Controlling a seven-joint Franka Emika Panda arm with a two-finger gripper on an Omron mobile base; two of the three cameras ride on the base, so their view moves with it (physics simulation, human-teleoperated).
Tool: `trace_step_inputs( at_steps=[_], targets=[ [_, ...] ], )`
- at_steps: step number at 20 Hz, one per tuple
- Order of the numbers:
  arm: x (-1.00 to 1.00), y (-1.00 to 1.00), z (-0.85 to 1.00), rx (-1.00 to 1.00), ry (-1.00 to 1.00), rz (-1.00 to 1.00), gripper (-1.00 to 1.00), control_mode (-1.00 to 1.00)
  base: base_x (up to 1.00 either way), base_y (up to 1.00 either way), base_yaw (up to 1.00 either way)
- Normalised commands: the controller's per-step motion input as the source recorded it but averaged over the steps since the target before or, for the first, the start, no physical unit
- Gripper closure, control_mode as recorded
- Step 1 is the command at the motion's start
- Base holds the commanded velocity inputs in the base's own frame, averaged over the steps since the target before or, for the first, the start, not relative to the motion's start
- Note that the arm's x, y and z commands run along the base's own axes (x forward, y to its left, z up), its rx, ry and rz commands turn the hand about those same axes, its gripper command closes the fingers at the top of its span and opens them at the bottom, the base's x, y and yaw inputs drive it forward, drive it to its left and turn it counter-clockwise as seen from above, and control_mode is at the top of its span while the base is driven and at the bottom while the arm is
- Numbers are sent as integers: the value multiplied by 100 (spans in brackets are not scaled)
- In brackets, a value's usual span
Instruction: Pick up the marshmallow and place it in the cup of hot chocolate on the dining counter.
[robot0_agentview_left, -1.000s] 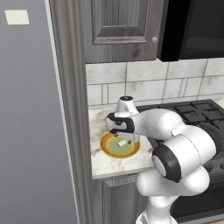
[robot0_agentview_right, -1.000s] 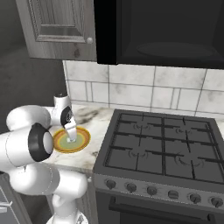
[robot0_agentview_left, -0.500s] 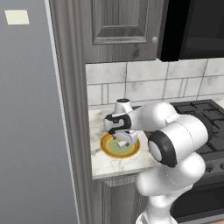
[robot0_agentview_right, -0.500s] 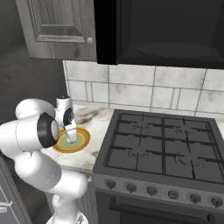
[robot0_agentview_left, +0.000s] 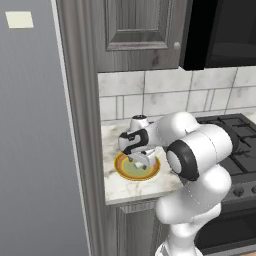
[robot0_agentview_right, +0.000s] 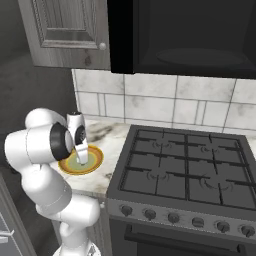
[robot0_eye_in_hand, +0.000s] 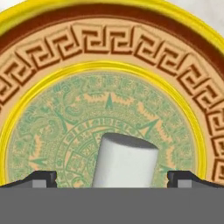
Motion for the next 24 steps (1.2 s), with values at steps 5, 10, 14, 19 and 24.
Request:
trace_step_inputs(
  at_steps=[5, 10, 14, 19, 24],
  targets=[
    [7, 0, -21, 0, 1, -3, -100, -100, 0, 0, 0],
    [0, 0, -26, 0, 0, -1, -100, -100, 0, 0, 0],
    [0, 0, -45, 6, -7, -1, 100, -100, 0, 0, 0],
    [0, -1, -51, 11, -13, -1, 100, -100, 0, 0, 0],
    [-2, 0, -30, 3, -10, 0, 100, -100, 0, 0, 0]
  ],
)
